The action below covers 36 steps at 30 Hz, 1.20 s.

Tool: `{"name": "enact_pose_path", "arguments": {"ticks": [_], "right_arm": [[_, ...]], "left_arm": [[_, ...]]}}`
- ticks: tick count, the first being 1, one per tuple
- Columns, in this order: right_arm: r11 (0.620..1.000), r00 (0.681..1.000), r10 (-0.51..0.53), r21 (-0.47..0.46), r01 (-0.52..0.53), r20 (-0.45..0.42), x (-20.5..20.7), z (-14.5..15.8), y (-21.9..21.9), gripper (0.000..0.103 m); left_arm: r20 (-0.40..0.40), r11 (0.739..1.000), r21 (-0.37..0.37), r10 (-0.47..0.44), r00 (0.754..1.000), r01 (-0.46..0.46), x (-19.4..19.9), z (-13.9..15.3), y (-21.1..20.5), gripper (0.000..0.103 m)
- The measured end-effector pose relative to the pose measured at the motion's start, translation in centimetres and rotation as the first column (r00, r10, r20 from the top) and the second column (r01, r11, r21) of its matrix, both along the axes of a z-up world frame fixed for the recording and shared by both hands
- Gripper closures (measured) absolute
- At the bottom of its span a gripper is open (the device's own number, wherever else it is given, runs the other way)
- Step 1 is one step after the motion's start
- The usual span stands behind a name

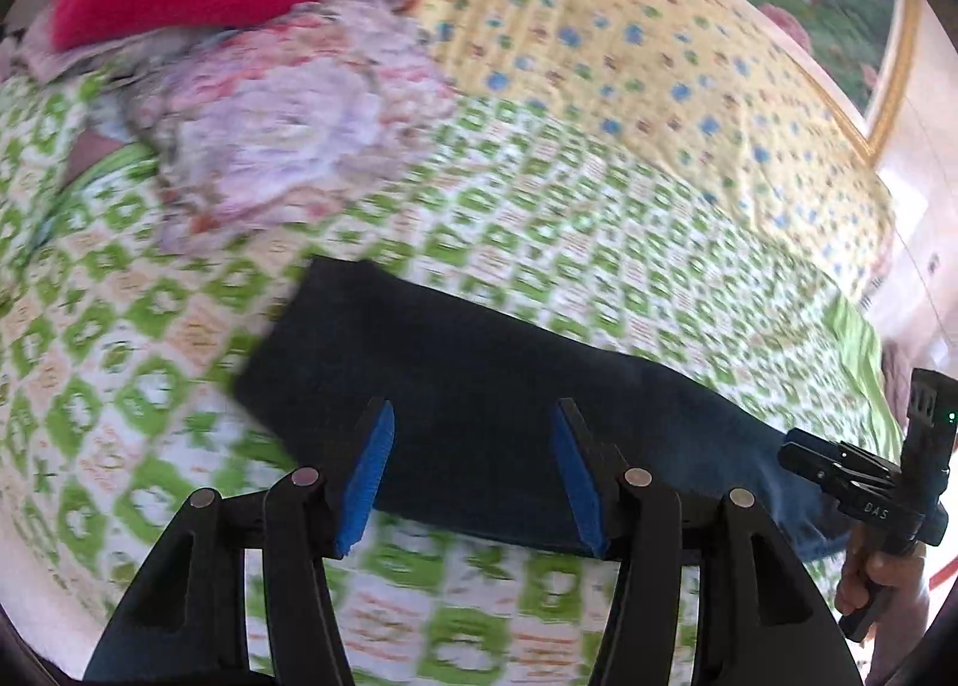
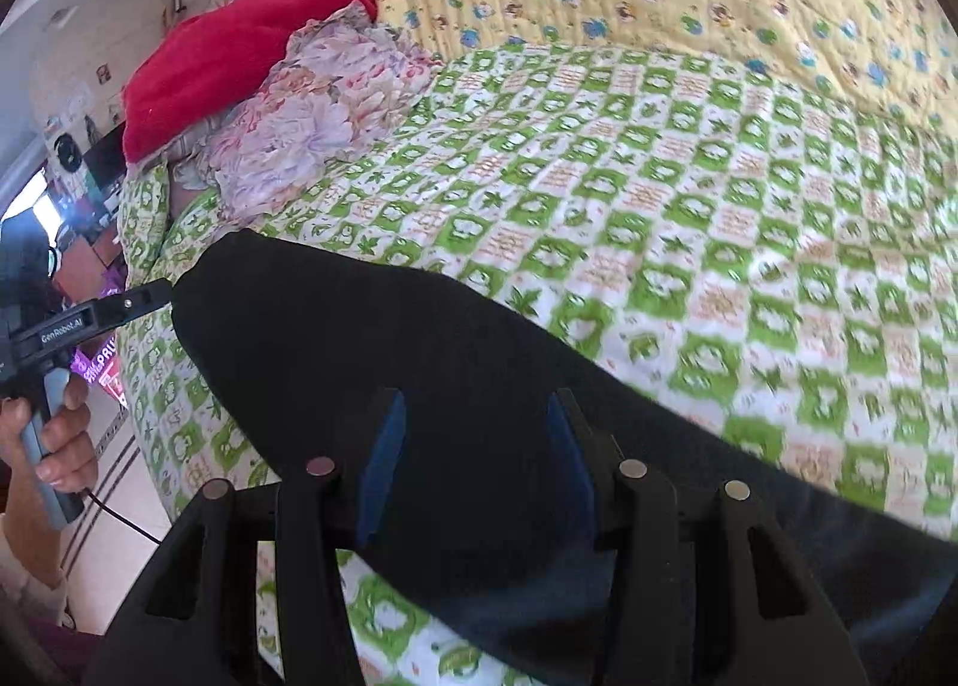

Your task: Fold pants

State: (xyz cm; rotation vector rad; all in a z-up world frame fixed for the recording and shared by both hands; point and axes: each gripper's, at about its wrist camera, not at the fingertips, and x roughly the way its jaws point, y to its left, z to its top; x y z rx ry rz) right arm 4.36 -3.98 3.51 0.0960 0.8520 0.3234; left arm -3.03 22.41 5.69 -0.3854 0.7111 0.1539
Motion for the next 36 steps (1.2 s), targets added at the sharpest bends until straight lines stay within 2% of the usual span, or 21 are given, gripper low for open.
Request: {"name": "enact_pose_path", "arguments": {"ticks": [16,20,36], "right_arm": [[0.989,0.990,-0.139,0.045,0.140,-0.030,-5.0,-0.1,-5.0,0.052],[0.984,0.985,-0.174,0.044,0.175,-0.025,-6.6,0.0,-6.0,0.052],[0.940,0.943,-0.331,0.073,0.332,-0.025,-12.1,-0.4,-10.4,0.052]], "left_arm": [[-0.033,0.983,-0.011,-0.185,0.982,0.185,3.0,-0.4,-6.6,0.042],[-0.031,0.973,-0.037,-0.228,0.973,0.227,3.7,-0.4,-7.8,0.040],[-0.056,0.902,-0.006,-0.431,0.900,0.432,6.5,-0.4,-15.6,0.039]]}}
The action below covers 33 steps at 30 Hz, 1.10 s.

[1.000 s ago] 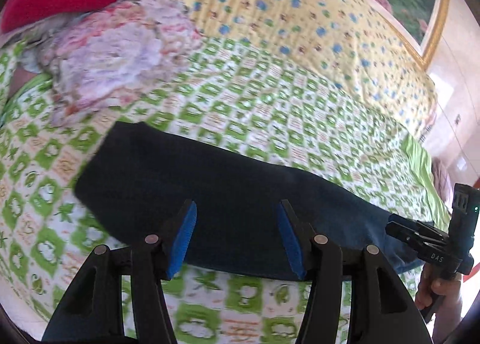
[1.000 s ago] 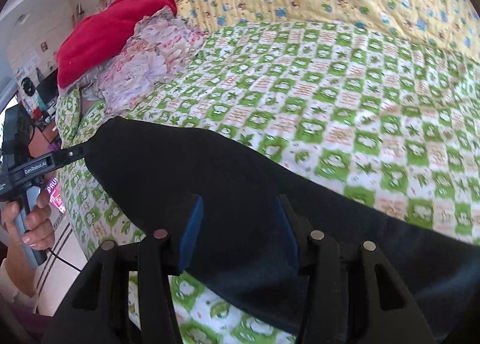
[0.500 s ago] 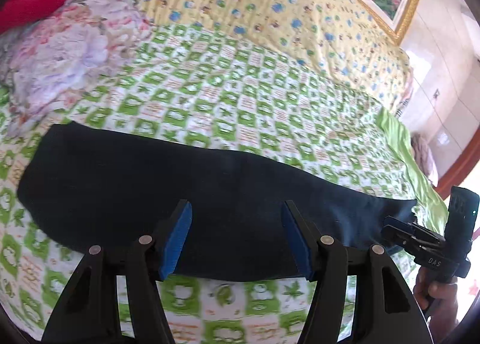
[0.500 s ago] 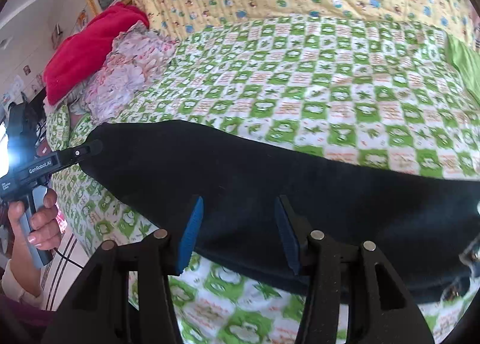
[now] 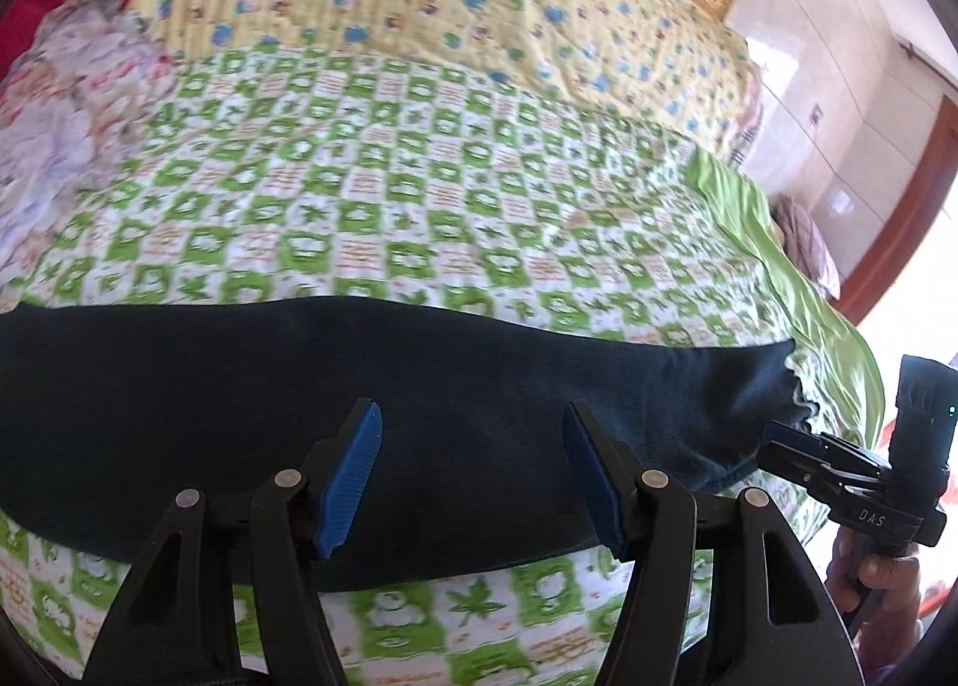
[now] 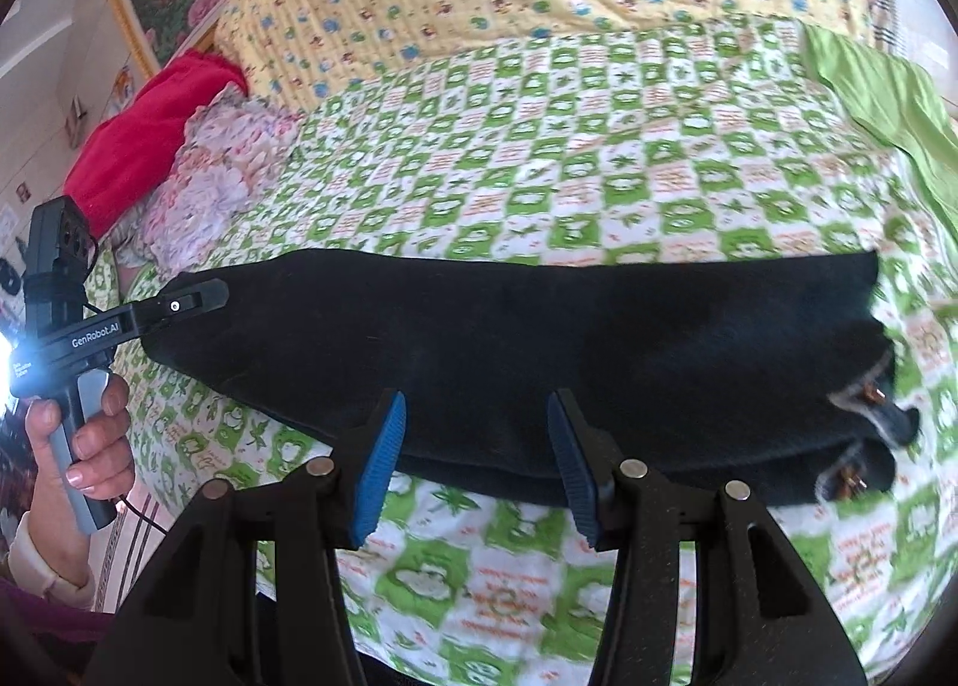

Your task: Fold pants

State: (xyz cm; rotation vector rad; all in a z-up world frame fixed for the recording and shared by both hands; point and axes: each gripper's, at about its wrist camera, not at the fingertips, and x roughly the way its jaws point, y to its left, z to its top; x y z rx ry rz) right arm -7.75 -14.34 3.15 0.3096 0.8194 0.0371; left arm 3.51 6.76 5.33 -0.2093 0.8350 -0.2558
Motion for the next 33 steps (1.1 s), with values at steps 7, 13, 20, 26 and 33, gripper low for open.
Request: {"name": "enact_pose_path", "arguments": {"ticks": [7,13,20,26,33], "right_arm": [[0.991,0.991,-0.130,0.023,0.131,-0.013,-2.7,-0.7,-3.6,0.052],[0.970,0.971,-0.239,0.044,0.240,-0.025,-5.0,-0.8,-6.2,0.052],[0.940,0.941,-0.334,0.053,0.336,-0.054,-6.7,-1.3,-8.4,0.050],[0.887,0.904,-0.417,0.174,0.427,-0.092,-7.6,-2.4,-10.6,0.049],[0.747,0.850,-0.513,0.426,0.510,-0.117,-7.2,-3.7,-12.6,0.046]], "left_arm": [[-0.006,0.992,0.030,-0.122,0.993,0.122,1.0,0.3,-4.3,0.039],[-0.013,0.973,0.059,-0.221,0.975,0.221,2.5,0.6,-7.9,0.038],[-0.027,0.934,0.095,-0.342,0.939,0.343,4.2,0.7,-12.3,0.037],[-0.033,0.893,0.137,-0.429,0.903,0.429,5.6,0.7,-15.8,0.036],[-0.063,0.865,0.133,-0.479,0.875,0.483,7.4,0.4,-18.2,0.036]]}}
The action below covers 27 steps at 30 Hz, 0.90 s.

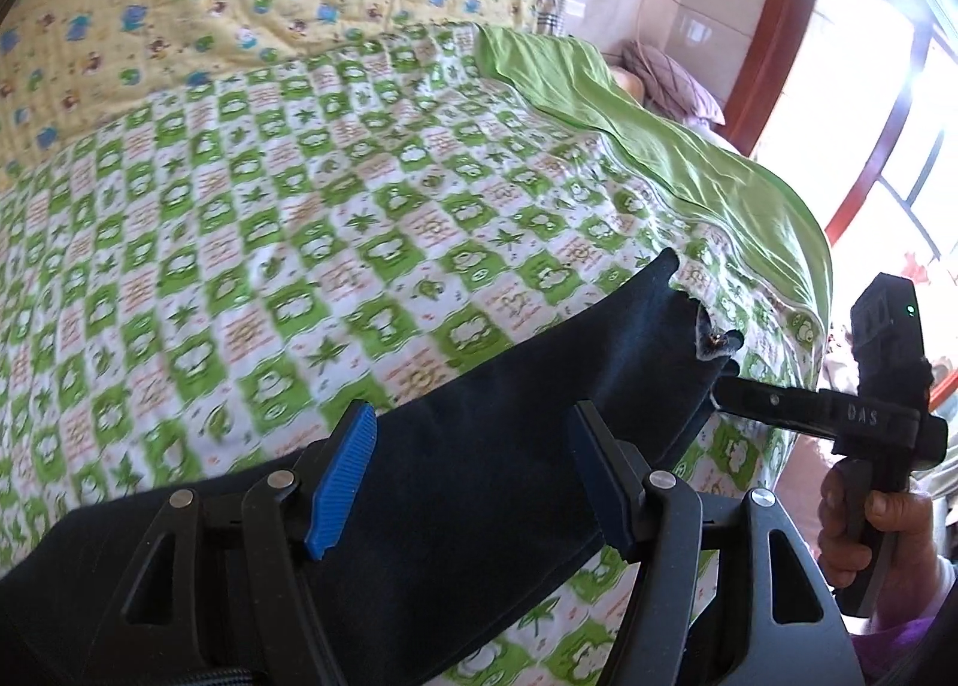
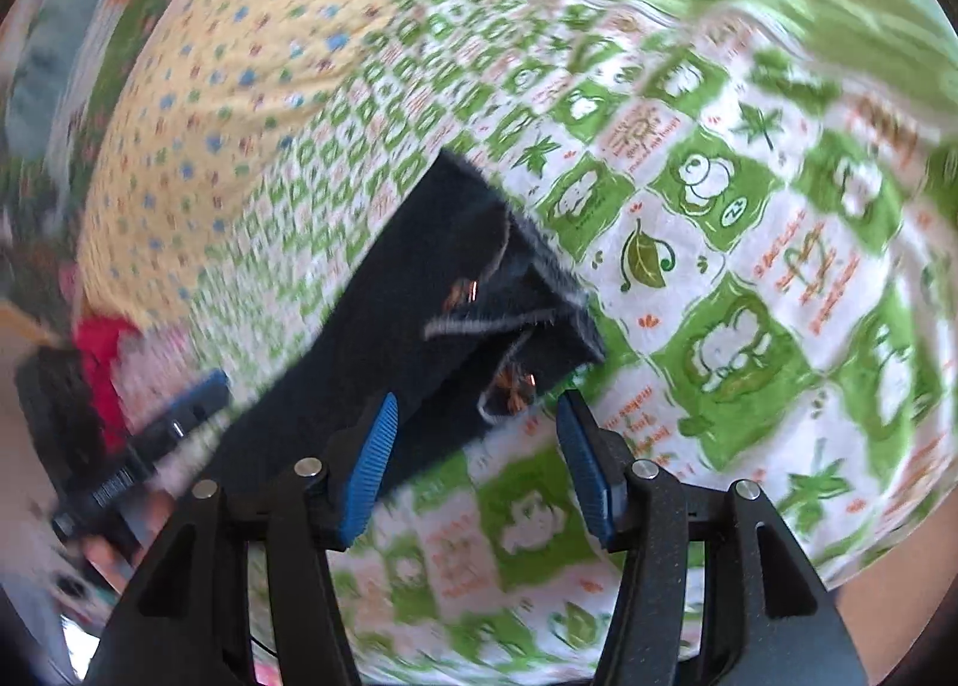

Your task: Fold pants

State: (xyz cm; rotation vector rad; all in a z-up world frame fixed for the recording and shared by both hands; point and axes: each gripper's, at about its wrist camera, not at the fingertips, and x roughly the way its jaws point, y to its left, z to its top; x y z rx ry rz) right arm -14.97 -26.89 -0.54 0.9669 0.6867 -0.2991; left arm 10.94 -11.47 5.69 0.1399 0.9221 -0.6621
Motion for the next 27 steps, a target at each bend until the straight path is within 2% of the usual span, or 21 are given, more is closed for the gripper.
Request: {"name": "enact_pose_path", "arguments": {"ticks": [5,7,8,9,11,14,17,22,23,25,26,27], "right_arm": [[0.995,0.996,-0.070,0.071,0.066,0.053,0.8,-0.7,-0.7,0.046],[0.997,0.997,-0.060,0.055,0.057,0.049,1.1,-0.9,-0.7,0.060],[0.997,0.997,-0.057,0.055,0.055,0.046,1.1,-1.1,-0.9,0.072],[0.997,0.997,-0.059,0.056,0.056,0.043,0.9,-1.4,-1.1,0.079],[0.997,0.998,-0.052,0.058,0.050,0.046,0.4,-1.9,-1.5,0.087],[0.999,0.998,-0.028,0.047,0.025,0.065,-0.4,-2.1,-1.7,0.089],[1.000,0.996,0.002,0.019,-0.003,0.088,-0.9,-1.9,-1.5,0.089],[0.999,0.993,0.047,-0.028,-0.044,0.105,-1.0,-1.7,-1.3,0.089],[0.998,0.993,0.057,-0.043,-0.053,0.103,-1.0,-1.7,-1.2,0.089],[0.995,0.992,0.073,-0.070,-0.066,0.099,-1.0,-1.6,-1.0,0.089],[0.995,0.992,0.076,-0.077,-0.069,0.098,-1.2,-1.7,-0.8,0.089],[0.994,0.992,0.080,-0.084,-0.072,0.098,-1.2,-1.7,-0.8,0.089]], "left_arm": [[-0.012,0.999,0.018,-0.046,0.999,0.046,1.3,-0.2,-1.9,0.036],[-0.029,0.998,0.023,-0.066,0.997,0.067,2.1,-0.4,-2.7,0.036],[-0.037,0.997,0.022,-0.076,0.996,0.076,2.4,-0.5,-2.9,0.036],[-0.052,0.996,0.022,-0.090,0.995,0.092,2.9,-0.7,-3.5,0.036],[-0.073,0.993,0.022,-0.117,0.990,0.119,3.6,-0.9,-4.4,0.036],[-0.107,0.983,0.030,-0.176,0.979,0.180,4.5,-1.5,-6.5,0.036],[-0.157,0.962,0.018,-0.266,0.951,0.273,5.1,-2.2,-9.0,0.035],[-0.247,0.916,-0.009,-0.392,0.886,0.402,6.0,-4.0,-13.1,0.036],[-0.262,0.910,-0.013,-0.403,0.877,0.414,6.1,-4.4,-13.7,0.039],[-0.303,0.897,-0.023,-0.428,0.852,0.442,6.5,-5.3,-14.9,0.050],[-0.325,0.890,-0.031,-0.439,0.838,0.455,6.6,-5.8,-15.4,0.059],[-0.339,0.885,-0.037,-0.449,0.827,0.465,6.7,-6.2,-15.9,0.062]]}}
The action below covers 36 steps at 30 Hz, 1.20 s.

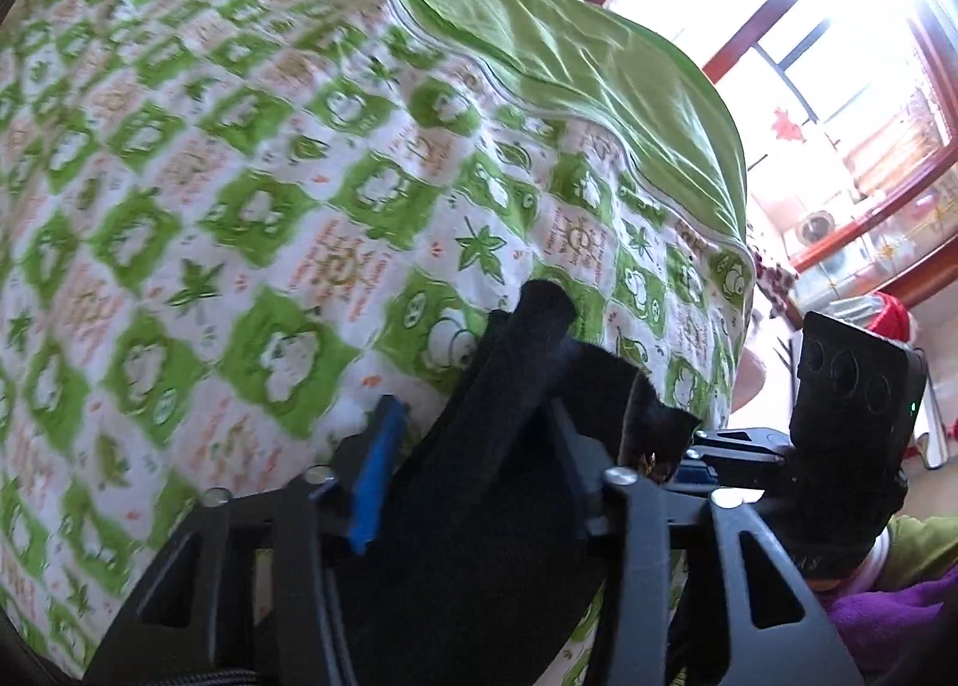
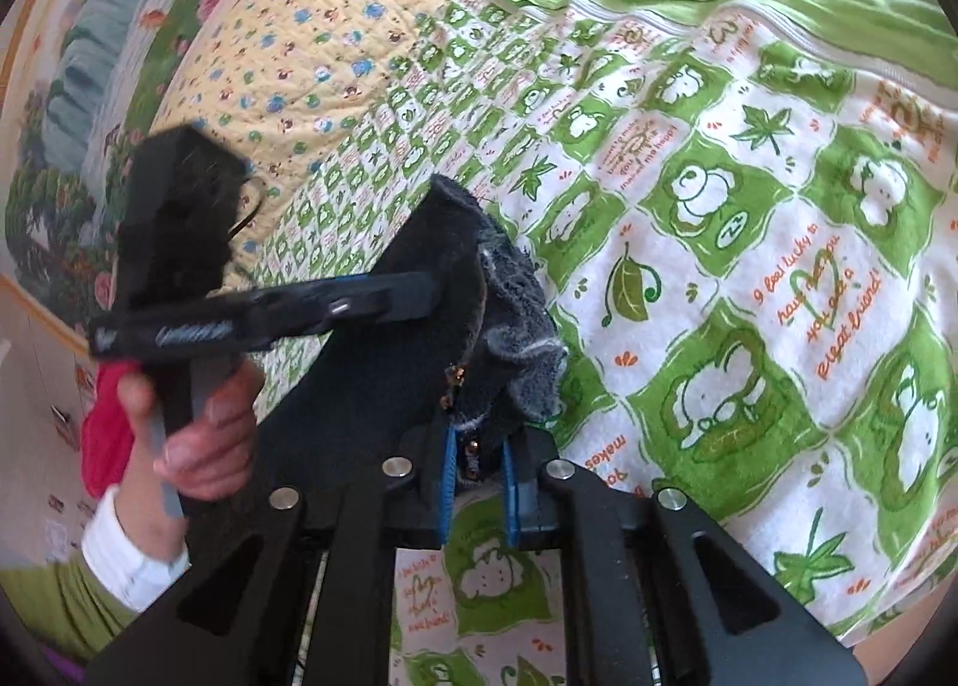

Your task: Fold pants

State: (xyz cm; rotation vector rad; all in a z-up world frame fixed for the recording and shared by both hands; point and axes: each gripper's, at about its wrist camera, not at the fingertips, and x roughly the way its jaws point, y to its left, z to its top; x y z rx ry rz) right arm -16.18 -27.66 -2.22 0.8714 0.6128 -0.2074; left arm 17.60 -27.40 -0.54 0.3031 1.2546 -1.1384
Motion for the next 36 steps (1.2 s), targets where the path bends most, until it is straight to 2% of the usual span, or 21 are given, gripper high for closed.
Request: {"name": "enact_pose_path", "arguments": {"ticks": [1,2,5,8,13,21,29,36], "right_arm": [[1.000,1.000,0.001,-0.002,-0.001,0.000,0.0,0.0,0.0,0.089],[1.000,1.000,0.002,-0.003,-0.002,0.001,0.0,0.0,0.0,0.089],[1.000,1.000,0.003,-0.011,-0.003,0.002,0.0,0.0,0.0,0.089],[1.000,1.000,0.006,-0.024,-0.006,0.004,0.0,0.2,0.3,0.089],[0.999,0.999,0.025,-0.049,-0.024,0.028,0.2,1.5,0.7,0.089],[0.989,0.986,0.120,-0.106,-0.108,0.113,1.8,5.3,2.3,0.090],[0.950,0.938,0.297,-0.158,-0.271,0.179,5.5,8.3,6.4,0.090],[0.900,0.886,0.428,-0.165,-0.402,0.178,8.9,8.3,10.5,0.090]], "left_arm": [[-0.004,1.000,0.001,-0.009,1.000,0.009,0.0,-0.2,-0.3,0.062],[-0.002,1.000,0.001,-0.014,1.000,0.014,0.0,-0.4,-0.6,0.067],[-0.006,1.000,-0.019,-0.025,1.000,0.025,0.0,-0.4,-1.0,0.086],[0.043,0.999,-0.028,-0.036,0.998,0.037,-0.8,0.0,-1.1,0.092],[0.113,0.997,-0.073,-0.016,0.994,0.025,-1.9,1.9,0.1,0.093],[0.164,0.985,-0.168,0.053,0.985,-0.025,-2.3,6.0,4.5,0.093],[0.196,0.959,-0.254,0.180,0.964,-0.128,-3.4,9.2,11.4,0.094],[0.184,0.928,-0.292,0.291,0.939,-0.231,-4.4,9.3,17.6,0.094]]}}
